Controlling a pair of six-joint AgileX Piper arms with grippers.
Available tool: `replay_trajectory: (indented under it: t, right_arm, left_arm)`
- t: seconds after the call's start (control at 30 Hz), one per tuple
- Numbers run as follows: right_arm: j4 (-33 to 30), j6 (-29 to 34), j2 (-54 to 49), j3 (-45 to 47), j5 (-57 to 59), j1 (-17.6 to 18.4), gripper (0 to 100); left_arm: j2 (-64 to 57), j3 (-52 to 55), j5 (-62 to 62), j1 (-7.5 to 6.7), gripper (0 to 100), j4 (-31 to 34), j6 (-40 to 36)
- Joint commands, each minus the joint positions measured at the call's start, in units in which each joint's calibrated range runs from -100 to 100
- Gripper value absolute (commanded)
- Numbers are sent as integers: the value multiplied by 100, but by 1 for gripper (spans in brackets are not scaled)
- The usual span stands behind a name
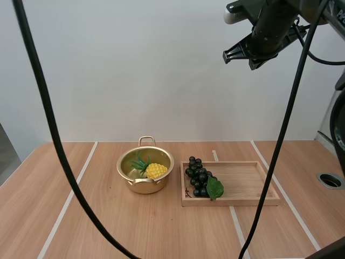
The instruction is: Open the pot, put the pineapple inside, and close it
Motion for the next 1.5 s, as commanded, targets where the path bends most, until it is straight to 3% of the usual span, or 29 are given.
replay_trajectory:
  t: [0.0,0.17,0.43,0.73,0.97,1.27,1.47]
  right_arm:
    - [332,42,-176,-8,-50,-128,0]
    - [730,-69,-491,419,-215,-234,0]
    - [772,-69,-1325,1774,-1422,-234,0]
    - [666,-69,-1779,3493,-3040,-250,0]
    - [842,-52,-1780,4410,-4167,-517,0]
    - [843,-52,-1780,4881,-4868,-536,0]
    - [820,-70,-1730,4930,-4987,-536,0]
  left_arm:
    - [128,163,34,4,0,-113,-66]
    - [307,556,51,4,0,-457,-191]
    - [649,1646,-71,4,0,-808,-141]
    - [754,3296,-1342,4,0,-1389,175]
    - [769,4510,-2283,4,0,-1858,549]
    - [1184,5857,-2839,4,0,-1996,783]
    - [1465,6321,-3068,4,0,-2535,1196]
